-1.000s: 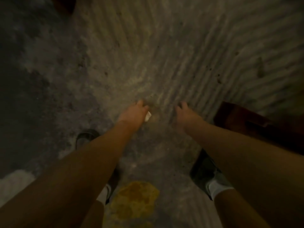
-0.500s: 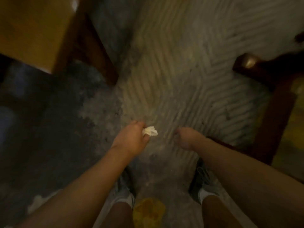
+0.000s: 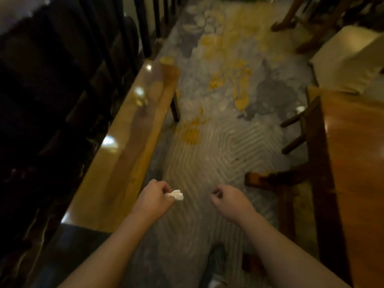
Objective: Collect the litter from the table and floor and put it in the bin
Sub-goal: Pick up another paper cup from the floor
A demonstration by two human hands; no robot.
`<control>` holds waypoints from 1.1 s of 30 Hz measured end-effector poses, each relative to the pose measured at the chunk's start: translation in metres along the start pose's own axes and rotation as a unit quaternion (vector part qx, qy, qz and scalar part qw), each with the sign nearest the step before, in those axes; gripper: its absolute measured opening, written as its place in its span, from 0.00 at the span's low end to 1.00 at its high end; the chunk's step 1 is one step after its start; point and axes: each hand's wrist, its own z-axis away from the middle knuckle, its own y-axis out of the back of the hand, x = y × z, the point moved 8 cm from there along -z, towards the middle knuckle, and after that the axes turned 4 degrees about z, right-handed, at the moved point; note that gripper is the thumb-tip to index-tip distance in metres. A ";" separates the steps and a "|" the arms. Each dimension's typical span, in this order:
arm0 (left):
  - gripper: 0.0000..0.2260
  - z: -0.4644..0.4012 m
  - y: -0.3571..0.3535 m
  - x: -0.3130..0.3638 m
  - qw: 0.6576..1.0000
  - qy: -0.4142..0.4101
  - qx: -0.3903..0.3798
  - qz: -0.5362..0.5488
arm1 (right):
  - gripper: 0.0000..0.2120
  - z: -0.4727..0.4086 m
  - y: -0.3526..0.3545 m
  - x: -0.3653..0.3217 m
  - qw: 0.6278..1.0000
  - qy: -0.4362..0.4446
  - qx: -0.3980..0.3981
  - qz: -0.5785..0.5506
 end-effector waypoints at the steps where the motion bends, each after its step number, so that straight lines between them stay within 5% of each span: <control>1: 0.05 -0.004 0.009 0.012 1.000 0.000 0.001 0.000 | 0.14 -0.001 0.015 0.001 1.000 -0.001 0.011 -0.005; 17: 0.07 -0.247 0.071 0.331 0.996 -0.076 0.040 -0.015 | 0.13 -0.175 0.329 0.131 0.994 0.008 0.104 -0.031; 33: 0.07 -0.603 0.032 0.640 0.958 -0.264 -0.080 -0.077 | 0.12 -0.397 0.580 0.271 0.970 -0.148 0.193 -0.014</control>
